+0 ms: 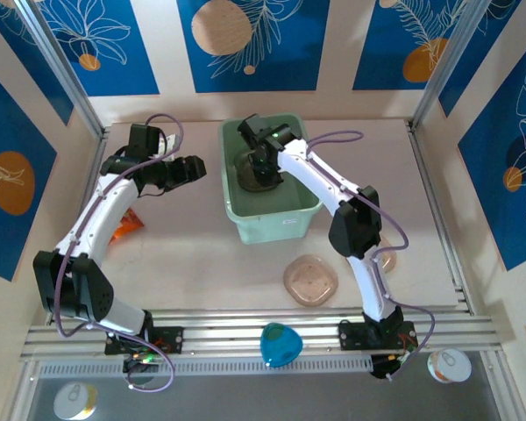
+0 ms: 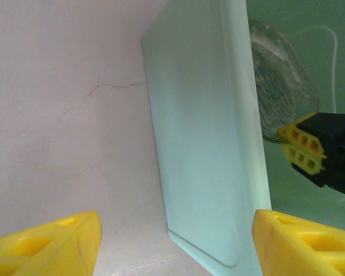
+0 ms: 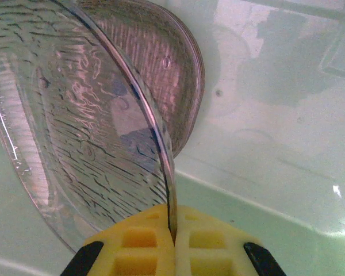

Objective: Place the plates into the plastic bin on the countertop

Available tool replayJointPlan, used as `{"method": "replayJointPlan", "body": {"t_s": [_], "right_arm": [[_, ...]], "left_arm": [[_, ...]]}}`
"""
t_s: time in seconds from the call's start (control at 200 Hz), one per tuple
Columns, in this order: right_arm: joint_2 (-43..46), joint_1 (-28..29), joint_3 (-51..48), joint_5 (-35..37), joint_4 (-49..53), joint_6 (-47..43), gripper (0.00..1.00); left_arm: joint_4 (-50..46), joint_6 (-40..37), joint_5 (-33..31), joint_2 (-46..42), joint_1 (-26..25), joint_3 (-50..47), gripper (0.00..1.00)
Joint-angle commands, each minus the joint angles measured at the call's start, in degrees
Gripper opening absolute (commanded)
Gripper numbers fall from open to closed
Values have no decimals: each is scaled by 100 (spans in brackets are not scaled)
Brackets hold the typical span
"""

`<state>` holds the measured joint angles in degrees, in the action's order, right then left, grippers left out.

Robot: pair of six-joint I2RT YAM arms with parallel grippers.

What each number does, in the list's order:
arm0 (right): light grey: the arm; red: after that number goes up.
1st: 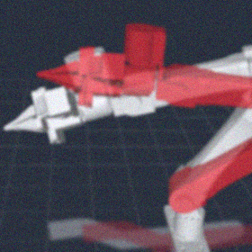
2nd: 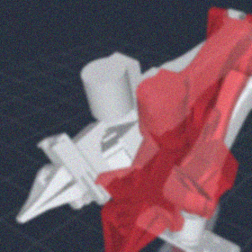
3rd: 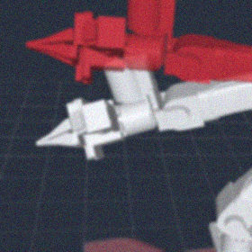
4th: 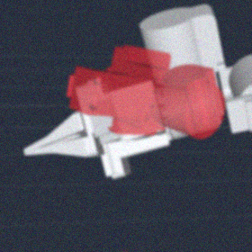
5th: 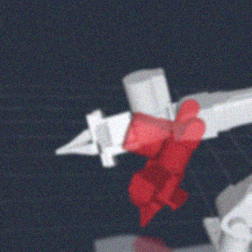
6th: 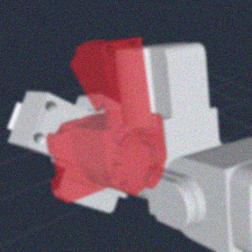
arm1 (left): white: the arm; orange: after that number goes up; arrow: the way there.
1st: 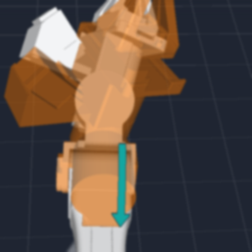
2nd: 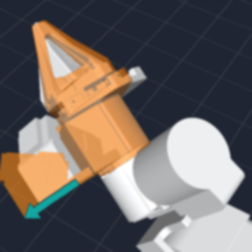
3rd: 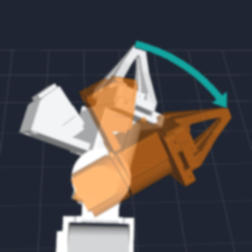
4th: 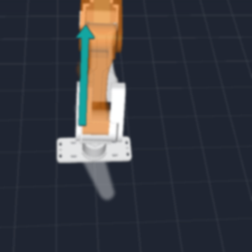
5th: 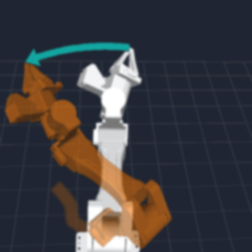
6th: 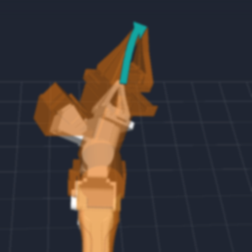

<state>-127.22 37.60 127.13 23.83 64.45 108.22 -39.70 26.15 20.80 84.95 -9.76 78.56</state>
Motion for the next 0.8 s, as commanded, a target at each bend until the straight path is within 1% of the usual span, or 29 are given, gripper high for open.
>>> {"method": "replayJointPlan", "body": {"t_s": [0.0,0.205,0.275,0.46,0.555,0.665,0.795], "right_arm": [[-234,45,239,433,470,436,0],[-505,18,273,607,337,625,0],[-599,-16,272,691,184,563,0],[-843,-147,399,544,56,546,0],[-917,-159,399,544,-102,462,2],[-1010,-192,400,447,-325,333,10],[-1026,-216,449,438,-447,147,28]], "left_arm": [[-219,-202,162,75,62,207,70],[-363,-304,135,57,62,264,70],[-380,-297,144,52,62,256,70],[-375,-269,126,-5,65,186,70],[-371,-251,115,-19,66,168,70],[-352,-202,139,3,63,142,70],[-343,-176,129,-4,64,141,70]]}}
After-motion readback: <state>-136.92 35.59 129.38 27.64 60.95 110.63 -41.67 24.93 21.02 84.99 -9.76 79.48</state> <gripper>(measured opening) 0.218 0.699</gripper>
